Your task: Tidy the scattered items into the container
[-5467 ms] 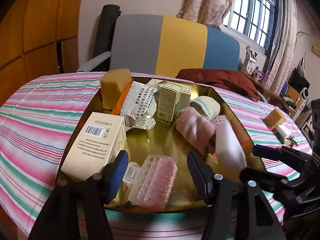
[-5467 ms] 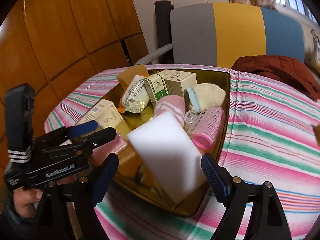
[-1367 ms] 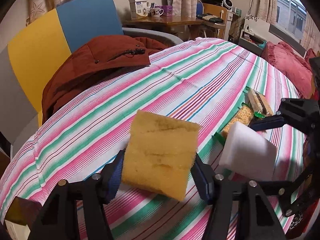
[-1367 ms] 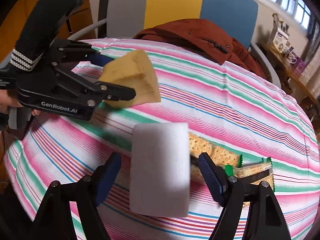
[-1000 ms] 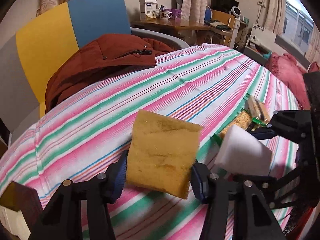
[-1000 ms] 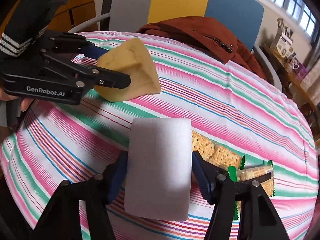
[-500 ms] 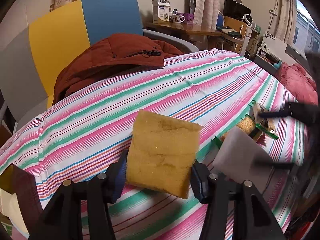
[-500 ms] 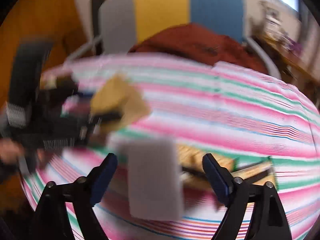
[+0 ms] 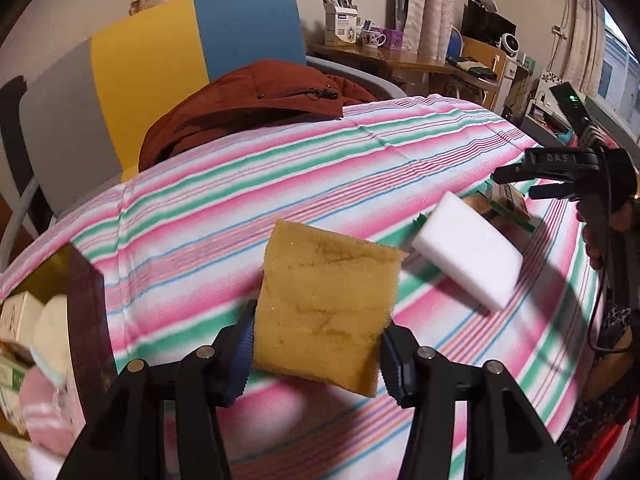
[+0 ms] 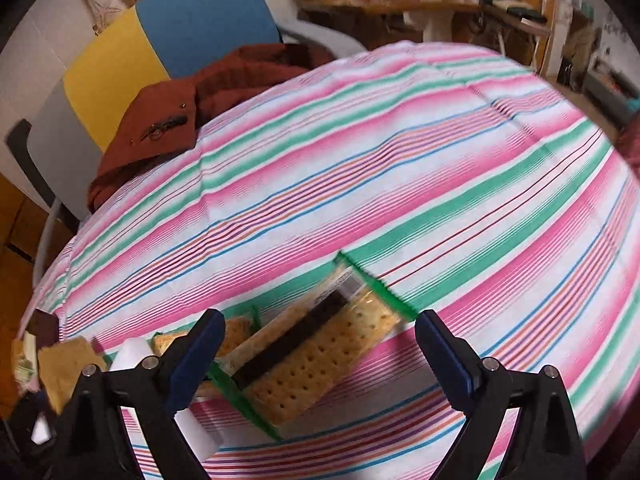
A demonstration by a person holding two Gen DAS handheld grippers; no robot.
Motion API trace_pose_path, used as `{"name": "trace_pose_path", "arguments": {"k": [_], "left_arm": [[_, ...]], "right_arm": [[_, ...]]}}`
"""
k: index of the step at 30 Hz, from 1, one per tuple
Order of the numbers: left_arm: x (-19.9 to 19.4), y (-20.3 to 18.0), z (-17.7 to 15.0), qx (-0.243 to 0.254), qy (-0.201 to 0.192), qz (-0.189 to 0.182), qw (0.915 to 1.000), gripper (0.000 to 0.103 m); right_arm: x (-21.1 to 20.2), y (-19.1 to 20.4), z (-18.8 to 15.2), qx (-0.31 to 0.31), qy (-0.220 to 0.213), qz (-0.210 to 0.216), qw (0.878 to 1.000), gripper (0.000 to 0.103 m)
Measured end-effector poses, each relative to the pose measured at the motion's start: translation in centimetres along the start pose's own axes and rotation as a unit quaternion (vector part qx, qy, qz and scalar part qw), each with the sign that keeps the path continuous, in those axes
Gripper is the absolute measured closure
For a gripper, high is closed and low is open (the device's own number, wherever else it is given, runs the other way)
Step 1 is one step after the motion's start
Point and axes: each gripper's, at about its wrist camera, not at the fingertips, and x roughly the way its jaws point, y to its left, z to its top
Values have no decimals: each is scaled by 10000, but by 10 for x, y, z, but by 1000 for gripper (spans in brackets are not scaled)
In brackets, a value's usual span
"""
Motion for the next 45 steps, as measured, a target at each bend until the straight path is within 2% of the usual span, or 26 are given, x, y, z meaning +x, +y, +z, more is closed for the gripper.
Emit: {"name": "trace_pose_path", "arguments": {"k": [2,5,10,19,27,29,33,35,38,39,41,42,45], "left_arm": [[-4,-2,-4,5,-38,25,10000,49],[-6,-9,-9,52,-109,95,9999,49],[-6,-14,-9,68,-221,23,9997,48],[-1,-20,-7,152,-441,-48,9989,47],[7,-22,1,99,-534,-20,9985,47],[9,-21,3,27,-585,-140,9982,47],[17,-17,5,-76,-433,-245,9987,45],[18,-18,4,-51,-397,-253,9989,45],[22,-16,3,-172,-377,-295,9987,45],[22,-14,3,-214,-398,-330,9984,45],[22,-13,0,-226,-453,-384,9980,47],[21,-12,-1,-237,-469,-406,9978,47],[16,-10,-5,-276,-519,-435,9973,48]], "right_arm": [[4,2,0,0,41,39,10000,10],[9,6,-4,-100,152,22,9998,31],[15,4,-6,-155,183,-69,9997,43],[19,5,-5,-325,209,-193,9991,46],[19,-4,-4,-224,196,52,9995,46],[19,-5,-4,-214,169,96,9996,44],[21,0,-4,-349,152,151,9992,31],[23,10,-6,-694,182,-69,9974,30],[22,11,-8,-795,183,-158,9965,30],[21,9,-7,-762,180,-144,9968,32],[20,6,-8,-716,119,-240,9971,41],[18,4,-8,-689,87,-363,9969,53],[13,1,-11,-624,73,-375,9973,55]]}}
